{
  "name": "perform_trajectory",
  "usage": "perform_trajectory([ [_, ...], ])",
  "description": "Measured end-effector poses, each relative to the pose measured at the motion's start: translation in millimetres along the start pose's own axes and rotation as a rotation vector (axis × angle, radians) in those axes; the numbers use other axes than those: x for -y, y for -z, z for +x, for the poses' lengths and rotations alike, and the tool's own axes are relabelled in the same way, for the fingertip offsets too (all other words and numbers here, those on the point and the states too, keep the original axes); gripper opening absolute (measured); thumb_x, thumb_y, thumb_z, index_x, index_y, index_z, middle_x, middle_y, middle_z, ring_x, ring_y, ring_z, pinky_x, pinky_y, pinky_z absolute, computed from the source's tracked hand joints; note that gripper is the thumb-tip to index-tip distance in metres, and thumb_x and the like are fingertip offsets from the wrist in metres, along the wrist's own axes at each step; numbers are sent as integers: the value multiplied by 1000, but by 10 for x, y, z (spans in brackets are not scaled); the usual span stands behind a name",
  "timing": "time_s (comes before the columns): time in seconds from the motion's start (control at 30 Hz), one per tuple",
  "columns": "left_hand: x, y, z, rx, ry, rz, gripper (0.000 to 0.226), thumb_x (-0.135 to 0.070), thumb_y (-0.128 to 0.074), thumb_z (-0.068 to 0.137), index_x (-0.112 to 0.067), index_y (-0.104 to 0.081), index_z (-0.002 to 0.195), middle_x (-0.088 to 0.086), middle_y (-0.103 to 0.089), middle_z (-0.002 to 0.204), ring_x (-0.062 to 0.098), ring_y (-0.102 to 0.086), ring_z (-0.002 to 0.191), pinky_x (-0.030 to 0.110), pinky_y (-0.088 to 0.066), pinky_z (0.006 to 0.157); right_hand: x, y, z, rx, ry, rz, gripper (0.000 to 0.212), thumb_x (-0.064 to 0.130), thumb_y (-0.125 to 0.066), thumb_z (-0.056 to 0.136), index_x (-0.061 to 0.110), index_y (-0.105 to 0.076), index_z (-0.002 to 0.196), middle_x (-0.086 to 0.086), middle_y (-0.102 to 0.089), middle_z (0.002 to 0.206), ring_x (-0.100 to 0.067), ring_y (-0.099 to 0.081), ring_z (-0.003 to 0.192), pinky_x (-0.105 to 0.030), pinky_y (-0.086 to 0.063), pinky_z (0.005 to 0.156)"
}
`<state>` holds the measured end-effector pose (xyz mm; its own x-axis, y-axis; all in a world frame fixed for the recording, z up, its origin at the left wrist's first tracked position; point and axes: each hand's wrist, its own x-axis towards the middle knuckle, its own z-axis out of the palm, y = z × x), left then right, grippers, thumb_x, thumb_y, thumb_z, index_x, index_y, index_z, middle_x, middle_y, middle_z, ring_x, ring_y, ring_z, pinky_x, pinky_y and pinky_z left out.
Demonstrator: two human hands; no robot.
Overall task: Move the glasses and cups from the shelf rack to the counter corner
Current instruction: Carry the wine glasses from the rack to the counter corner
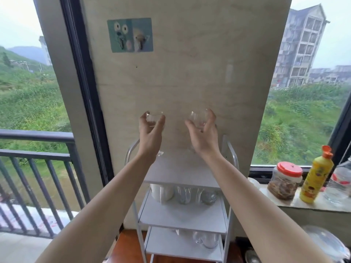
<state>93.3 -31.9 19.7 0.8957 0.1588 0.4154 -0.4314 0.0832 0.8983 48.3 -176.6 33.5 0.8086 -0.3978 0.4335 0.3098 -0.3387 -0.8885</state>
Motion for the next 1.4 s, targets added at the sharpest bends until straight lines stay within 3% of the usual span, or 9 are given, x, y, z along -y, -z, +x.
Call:
perform_trajectory([
  [0.17, -609, 13, -268, 61, -82, -141, 53, -37, -63, 94, -23, -41, 139, -14, -50, 89, -8, -55, 69, 19, -42, 69, 558, 297, -260, -23, 65, 112, 65, 50, -64, 87, 41, -33, 143, -1, -56, 130, -21, -58, 116, -52, -52, 99],
  [0.33, -935, -93, -775, 156, -146, -254, 50, -44, -63, 78, -30, -54, 125, -26, -59, 78, 3, -56, 73, 31, -40, 70, 713, 961, -666, -70, 131, 91, 58, 44, -67, 83, 43, -42, 135, 3, -65, 102, -15, -64, 88, -55, -55, 90],
  [0.43, -974, -340, -1188, 257, -149, -373, 49, -42, -63, 75, -32, -56, 122, -21, -62, 83, 6, -56, 77, 27, -40, 67, 679, 1471, -985, -160, 161, 9, 59, 48, -68, 78, 44, -45, 133, -1, -68, 104, -15, -70, 92, -47, -59, 83],
  [0.6, -1033, -992, -2085, 497, -184, -500, 53, -36, -64, 78, -26, -51, 128, -9, -60, 98, 1, -61, 82, 14, -46, 64, 524, 2401, -1588, -365, 123, -55, 62, 45, -69, 75, 41, -48, 134, -1, -66, 112, -21, -66, 107, -56, -53, 96],
  [0.73, -1042, -1535, -2902, 649, -114, -537, 62, -40, -66, 74, -21, -49, 131, -6, -60, 101, 6, -61, 90, 19, -50, 76, 315, 3191, -2253, -546, 50, -38, 62, 42, -69, 66, 41, -54, 126, 2, -66, 105, -20, -66, 99, -49, -55, 90],
  [0.87, -993, -2063, -3775, 763, 35, -588, 64, -37, -69, 71, -19, -50, 130, -15, -65, 101, 10, -60, 96, 20, -48, 81, 91, 4010, -2994, -686, -4, -64, 52, 25, -65, 74, 33, -56, 125, -3, -67, 105, -13, -63, 89, -41, -51, 83],
  [1.0, -1071, -2688, -4938, 900, 150, -639, 63, -31, -70, 72, -13, -51, 129, -2, -64, 103, 10, -60, 95, 19, -48, 82, -37, 5066, -3922, -825, -37, -57, 41, 16, -63, 77, 39, -59, 111, 16, -70, 91, 4, -64, 73, -20, -53, 65],
  [1.17, -1307, -3444, -6496, 1080, 220, -631, 55, -33, -73, 71, -25, -56, 123, -1, -62, 106, 10, -62, 91, 23, -51, 76, -3, 6444, -5095, -962, -128, -97, 44, 28, -65, 75, 50, -55, 112, 1, -66, 114, 1, -66, 91, -15, -50, 76],
  [1.4, -1744, -4302, -8217, 1354, 278, -695, 49, -25, -76, 75, -25, -56, 120, -1, -55, 103, 8, -58, 85, 22, -49, 81, 139, 7955, -6278, -1193, -188, -152, 50, 23, -63, 76, 36, -54, 122, 1, -65, 103, 6, -67, 83, -14, -48, 75],
])
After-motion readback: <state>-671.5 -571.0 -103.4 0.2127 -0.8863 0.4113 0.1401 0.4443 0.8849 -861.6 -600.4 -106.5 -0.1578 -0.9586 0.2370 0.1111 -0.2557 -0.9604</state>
